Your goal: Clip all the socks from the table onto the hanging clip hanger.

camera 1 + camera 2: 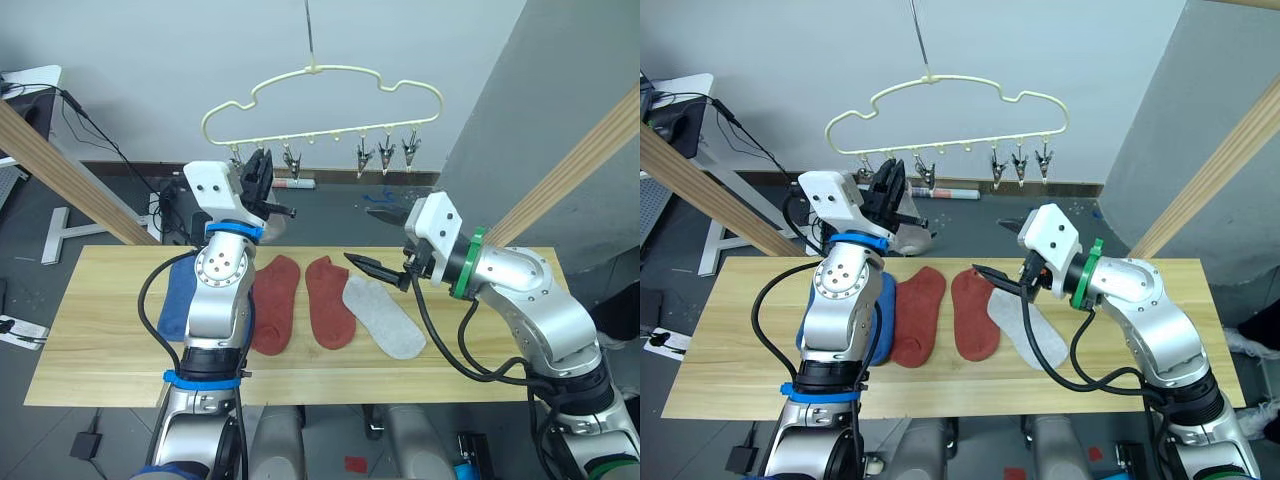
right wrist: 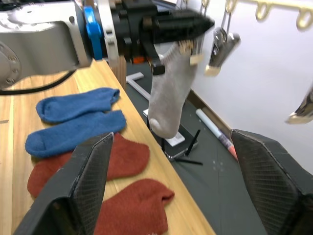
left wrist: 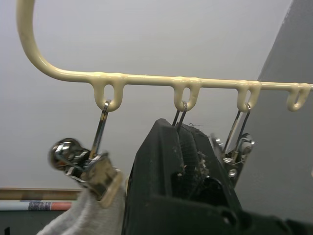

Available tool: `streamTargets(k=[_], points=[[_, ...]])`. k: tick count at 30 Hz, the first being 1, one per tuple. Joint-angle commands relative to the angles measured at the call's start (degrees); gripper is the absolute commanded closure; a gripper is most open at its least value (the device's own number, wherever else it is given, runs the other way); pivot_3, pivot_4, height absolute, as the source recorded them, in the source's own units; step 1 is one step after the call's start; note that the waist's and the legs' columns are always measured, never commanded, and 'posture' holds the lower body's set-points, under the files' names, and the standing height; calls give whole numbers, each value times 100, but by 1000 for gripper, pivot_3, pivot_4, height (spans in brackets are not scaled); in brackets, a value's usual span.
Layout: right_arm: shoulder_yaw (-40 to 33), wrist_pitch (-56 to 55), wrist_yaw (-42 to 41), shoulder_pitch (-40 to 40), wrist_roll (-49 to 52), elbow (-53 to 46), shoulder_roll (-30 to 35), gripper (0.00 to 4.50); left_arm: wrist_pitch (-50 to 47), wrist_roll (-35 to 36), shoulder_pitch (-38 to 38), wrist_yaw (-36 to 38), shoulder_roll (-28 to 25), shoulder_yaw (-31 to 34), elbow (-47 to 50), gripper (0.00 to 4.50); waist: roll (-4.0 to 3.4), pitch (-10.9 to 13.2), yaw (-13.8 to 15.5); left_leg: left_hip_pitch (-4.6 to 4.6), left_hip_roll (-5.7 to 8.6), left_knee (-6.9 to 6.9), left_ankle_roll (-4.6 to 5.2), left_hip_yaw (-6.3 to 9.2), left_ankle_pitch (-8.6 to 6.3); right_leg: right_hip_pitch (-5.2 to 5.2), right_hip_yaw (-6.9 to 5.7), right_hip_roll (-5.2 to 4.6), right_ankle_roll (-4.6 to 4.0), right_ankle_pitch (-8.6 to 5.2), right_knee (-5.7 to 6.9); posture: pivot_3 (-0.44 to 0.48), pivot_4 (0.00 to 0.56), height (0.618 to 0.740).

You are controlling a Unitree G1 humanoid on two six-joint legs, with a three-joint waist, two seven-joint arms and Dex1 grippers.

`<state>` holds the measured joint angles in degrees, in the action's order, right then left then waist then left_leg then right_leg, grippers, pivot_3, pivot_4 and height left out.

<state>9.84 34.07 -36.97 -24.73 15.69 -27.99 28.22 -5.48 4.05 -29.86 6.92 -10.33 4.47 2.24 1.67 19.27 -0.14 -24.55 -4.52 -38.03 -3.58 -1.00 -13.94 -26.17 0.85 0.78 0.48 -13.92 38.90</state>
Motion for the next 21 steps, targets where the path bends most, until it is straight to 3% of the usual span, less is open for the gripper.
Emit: streamTargets(k=[1,5,12,19,21], points=[[239,212,569,465,-434,-193,-89,20,103,45,38,76,-86,68,174,4500,0,0,1,0,0,1,0,1,0,0,2,-1,0,0,0,-15,371,703],[623,341,1209,958,-941,-17,-395,20,72,97,74,204,-139,65,226,4500,-1,0,-15,2,-1,3,-1,-6,1,-3,3,-1,1,0,1,-16,378,703],[708,410,2300,1144,-1389,1098,-1573,20,16,135,61,340,-174,61,234,4500,-2,3,-21,7,-2,2,-10,-11,6,-3,6,0,1,-1,4,-18,380,703],[874,-190,2564,1077,-1633,2313,-2210,20,-4,161,36,403,-187,55,254,4500,-2,4,-20,6,-2,6,-10,-11,5,-3,5,1,1,-1,-2,-5,381,703],[876,-379,2549,1036,-1662,2653,-2274,380,-6,170,51,423,-199,59,256,4500,-2,5,-20,6,-1,6,-9,-12,5,-3,6,1,1,-1,-3,1,386,703]])
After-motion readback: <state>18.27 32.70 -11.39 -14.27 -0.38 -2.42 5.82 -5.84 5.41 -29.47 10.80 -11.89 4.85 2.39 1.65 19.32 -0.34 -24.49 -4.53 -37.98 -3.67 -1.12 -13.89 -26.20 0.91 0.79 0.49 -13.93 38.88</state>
